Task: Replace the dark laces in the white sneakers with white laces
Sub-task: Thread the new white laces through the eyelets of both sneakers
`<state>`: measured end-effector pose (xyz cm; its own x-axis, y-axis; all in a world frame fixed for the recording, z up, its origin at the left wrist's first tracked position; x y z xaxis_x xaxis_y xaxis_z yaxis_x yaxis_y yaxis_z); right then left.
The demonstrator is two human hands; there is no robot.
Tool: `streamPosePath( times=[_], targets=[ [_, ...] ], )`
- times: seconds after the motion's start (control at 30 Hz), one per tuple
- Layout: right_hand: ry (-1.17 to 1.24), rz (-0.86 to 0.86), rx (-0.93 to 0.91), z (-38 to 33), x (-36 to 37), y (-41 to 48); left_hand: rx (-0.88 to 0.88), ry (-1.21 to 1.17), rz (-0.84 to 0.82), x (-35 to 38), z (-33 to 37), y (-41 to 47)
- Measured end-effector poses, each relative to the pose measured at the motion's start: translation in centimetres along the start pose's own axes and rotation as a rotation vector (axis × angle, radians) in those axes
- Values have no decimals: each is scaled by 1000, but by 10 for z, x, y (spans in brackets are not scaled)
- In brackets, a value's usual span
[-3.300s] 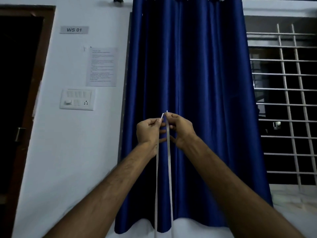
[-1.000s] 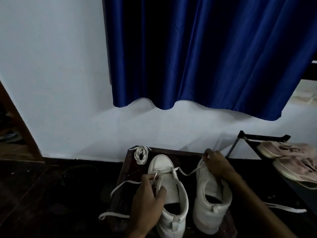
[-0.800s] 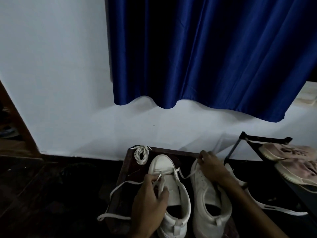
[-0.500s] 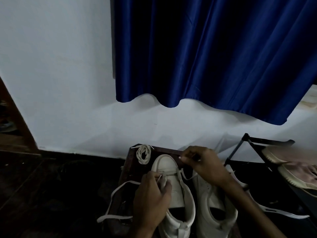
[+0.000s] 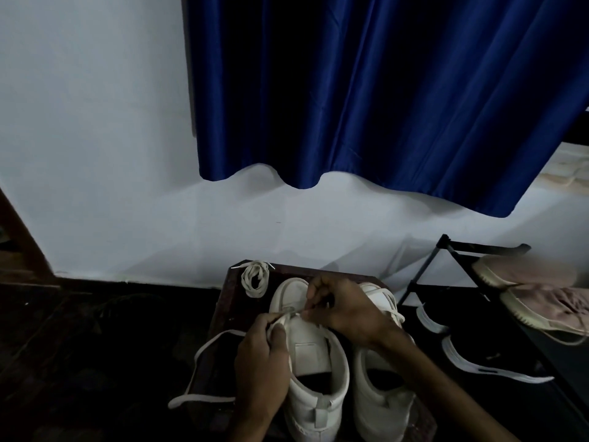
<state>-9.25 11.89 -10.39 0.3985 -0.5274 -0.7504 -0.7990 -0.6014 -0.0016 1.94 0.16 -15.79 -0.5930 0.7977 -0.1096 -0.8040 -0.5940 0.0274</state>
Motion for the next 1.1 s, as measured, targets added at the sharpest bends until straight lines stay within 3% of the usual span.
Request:
streamPosePath(
  times=[0.43, 0.5, 0.57, 0.87, 0.97, 1.1],
  targets=[
    [21, 18, 27, 6, 19, 7, 104, 53, -101, 1, 1, -7],
    [28, 34, 36, 9, 19, 7, 83, -46, -111, 0, -1, -3],
    [81, 50, 59, 13, 19, 6, 38, -123, -127, 0, -8, 4],
    [355, 2, 81, 17, 11, -6, 145, -34, -88, 15, -19, 9],
    [242, -115, 69, 9, 10, -9, 135, -4, -53, 19, -22, 6],
    [202, -108, 69, 15, 10, -9, 116, 7, -41, 17, -24, 3]
  ],
)
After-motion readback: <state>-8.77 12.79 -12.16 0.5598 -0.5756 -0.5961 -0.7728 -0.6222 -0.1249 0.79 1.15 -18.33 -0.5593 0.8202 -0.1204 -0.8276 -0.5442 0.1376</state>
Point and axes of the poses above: each hand's wrist, its own y-axis towards the middle knuckle, its own x-axis out of the palm, z = x × y, the point moved 2 cm from there along y, towards the middle knuckle, and after that the axes turned 9 degrees about -y, right-handed, at the moved point
